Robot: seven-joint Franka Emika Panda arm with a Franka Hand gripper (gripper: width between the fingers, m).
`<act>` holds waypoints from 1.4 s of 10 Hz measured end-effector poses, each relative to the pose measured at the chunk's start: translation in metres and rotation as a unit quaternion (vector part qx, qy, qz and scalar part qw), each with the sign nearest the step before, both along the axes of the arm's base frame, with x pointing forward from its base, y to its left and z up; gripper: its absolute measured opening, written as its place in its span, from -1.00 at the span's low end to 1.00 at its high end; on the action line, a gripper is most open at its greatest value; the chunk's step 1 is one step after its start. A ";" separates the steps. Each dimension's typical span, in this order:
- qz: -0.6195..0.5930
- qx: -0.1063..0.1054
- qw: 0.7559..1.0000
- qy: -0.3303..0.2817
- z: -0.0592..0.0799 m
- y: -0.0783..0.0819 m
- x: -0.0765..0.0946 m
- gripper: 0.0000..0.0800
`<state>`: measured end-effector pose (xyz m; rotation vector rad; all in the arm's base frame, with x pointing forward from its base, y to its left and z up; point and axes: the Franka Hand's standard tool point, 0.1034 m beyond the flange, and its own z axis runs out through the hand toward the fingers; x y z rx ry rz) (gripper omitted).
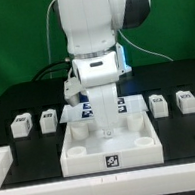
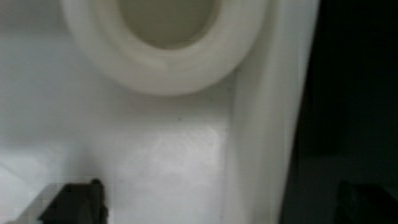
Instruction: Assemble one leg
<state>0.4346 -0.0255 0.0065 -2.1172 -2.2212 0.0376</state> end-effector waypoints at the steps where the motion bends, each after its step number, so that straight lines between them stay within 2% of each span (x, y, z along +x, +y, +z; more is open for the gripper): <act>1: -0.001 0.000 1.000 0.000 0.000 0.000 0.000 0.63; 2: -0.002 0.000 1.000 0.000 0.000 -0.001 0.000 0.31; 3: -0.002 0.000 1.000 0.000 0.000 -0.001 0.000 0.31; 5: -0.002 -0.001 1.000 0.001 0.000 -0.001 0.000 -0.39; 6: -0.002 -0.001 1.000 0.001 0.000 -0.001 -0.001 -0.39; 7: -0.003 -0.001 1.000 -0.002 0.000 -0.001 0.001 -0.82; 14: -0.003 -0.001 1.000 -0.008 0.001 -0.002 0.003 -0.85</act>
Offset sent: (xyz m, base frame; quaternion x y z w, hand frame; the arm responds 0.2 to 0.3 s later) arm 0.0000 0.0000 0.0000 0.0000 0.0000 0.0000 1.0000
